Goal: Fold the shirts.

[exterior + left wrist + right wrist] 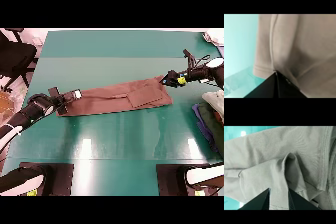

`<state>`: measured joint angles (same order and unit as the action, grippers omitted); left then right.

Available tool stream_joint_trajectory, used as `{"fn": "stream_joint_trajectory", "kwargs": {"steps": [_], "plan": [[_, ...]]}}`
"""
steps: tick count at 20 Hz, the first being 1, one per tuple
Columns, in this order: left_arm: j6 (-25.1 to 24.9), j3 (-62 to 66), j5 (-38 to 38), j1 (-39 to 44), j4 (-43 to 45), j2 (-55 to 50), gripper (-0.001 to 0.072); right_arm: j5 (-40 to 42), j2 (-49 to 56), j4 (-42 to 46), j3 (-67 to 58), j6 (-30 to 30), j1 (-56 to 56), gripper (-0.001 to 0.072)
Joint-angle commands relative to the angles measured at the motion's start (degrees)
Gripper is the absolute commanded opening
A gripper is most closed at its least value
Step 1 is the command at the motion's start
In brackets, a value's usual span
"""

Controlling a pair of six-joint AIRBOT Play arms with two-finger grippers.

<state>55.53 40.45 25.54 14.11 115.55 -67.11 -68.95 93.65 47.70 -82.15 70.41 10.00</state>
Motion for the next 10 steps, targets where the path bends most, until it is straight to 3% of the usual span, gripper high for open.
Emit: {"fn": "stream_joint_trajectory", "kwargs": {"steps": [1,5,10], "plan": [[0.2,0.0,-3.5,-0.9,1.7,-0.3,0.0021,0.0,0.0,0.0,0.0,0.0,0.0,0.0269],[1.7,0.0,-2.9,-6.2,1.6,-0.3,0.0022,0.0,0.0,0.0,0.0,0.0,0.0,0.0269],[1.7,0.0,-4.3,-6.6,0.3,-0.1,0.0028,-0.2,0.0,0.0,0.0,0.0,-0.2,0.0269]]}}
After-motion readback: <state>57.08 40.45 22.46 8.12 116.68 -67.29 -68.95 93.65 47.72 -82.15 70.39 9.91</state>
